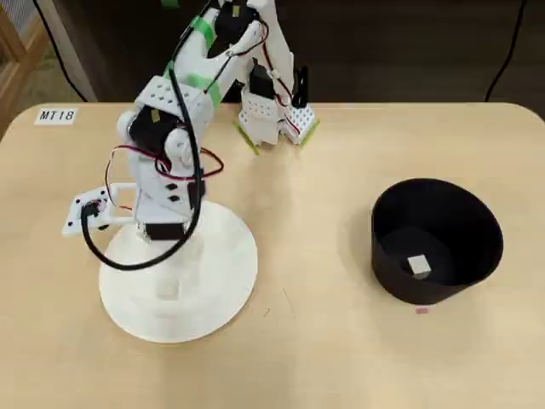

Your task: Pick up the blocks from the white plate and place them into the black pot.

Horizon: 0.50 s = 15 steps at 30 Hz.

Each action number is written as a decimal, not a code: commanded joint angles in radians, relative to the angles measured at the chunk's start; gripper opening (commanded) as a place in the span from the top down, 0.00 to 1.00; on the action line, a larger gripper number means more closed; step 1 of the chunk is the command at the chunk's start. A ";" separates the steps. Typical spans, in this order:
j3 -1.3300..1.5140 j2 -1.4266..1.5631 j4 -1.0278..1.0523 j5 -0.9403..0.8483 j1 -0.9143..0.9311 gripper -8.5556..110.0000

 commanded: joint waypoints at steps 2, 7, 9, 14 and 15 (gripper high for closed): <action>-0.071 -0.014 -0.023 0.026 0.011 0.65; -0.155 -0.107 0.005 0.040 0.014 0.65; -0.207 -0.153 0.040 0.040 0.017 0.65; -0.270 -0.225 0.089 0.043 0.031 0.66; -0.270 -0.230 0.089 0.043 0.035 0.66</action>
